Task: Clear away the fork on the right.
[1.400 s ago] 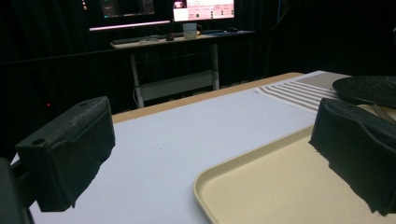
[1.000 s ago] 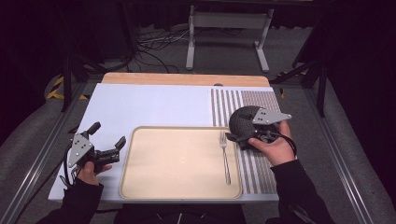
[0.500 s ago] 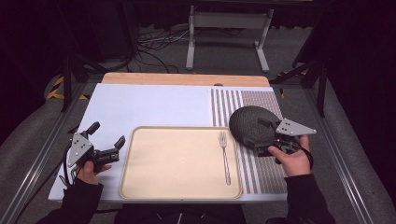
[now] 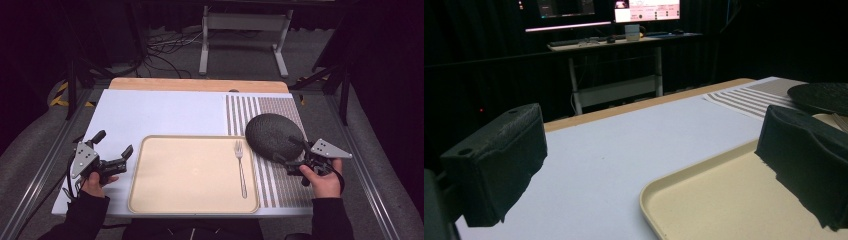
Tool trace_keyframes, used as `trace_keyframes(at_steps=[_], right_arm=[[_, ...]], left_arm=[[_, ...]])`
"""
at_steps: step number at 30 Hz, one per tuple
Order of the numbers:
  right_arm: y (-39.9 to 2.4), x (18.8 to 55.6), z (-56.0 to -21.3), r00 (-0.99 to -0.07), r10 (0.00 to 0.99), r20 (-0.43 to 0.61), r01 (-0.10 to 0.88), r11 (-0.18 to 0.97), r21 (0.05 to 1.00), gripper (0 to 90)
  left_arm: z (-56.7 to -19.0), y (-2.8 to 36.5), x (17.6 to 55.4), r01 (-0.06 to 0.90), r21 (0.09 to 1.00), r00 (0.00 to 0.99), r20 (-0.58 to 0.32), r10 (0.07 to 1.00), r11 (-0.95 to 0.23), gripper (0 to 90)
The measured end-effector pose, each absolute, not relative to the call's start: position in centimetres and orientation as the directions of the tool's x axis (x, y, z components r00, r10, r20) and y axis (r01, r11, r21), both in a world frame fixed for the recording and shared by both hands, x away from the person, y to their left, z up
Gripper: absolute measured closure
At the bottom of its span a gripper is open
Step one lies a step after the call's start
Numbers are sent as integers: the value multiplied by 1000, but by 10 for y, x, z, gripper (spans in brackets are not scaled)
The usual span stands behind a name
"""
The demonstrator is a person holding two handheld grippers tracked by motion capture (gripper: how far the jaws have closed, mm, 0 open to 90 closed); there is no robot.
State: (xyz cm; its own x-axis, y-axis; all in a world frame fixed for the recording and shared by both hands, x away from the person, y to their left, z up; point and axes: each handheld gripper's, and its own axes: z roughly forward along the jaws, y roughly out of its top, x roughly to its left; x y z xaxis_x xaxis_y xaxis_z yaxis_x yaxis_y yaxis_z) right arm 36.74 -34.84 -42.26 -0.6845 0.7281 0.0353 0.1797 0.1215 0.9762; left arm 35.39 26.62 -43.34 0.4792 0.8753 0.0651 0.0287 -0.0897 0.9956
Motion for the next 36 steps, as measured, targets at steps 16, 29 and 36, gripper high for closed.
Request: trace_keyframes(at_steps=[16, 29, 36], right_arm=[[-370, 356, -446, -642, 764, 64, 241, 122, 963, 65], [-372, 354, -450, -620, 781, 80, 264, 111, 958, 62], [-373, 353, -449, -619, 782, 77, 255, 107, 961, 62]], left_arm=[[-434, 267, 355, 31, 995, 477, 70, 876, -97, 5], [-434, 267, 354, 33, 995, 479, 66, 875, -93, 5], [-434, 267, 354, 35, 995, 480, 68, 874, -97, 6]])
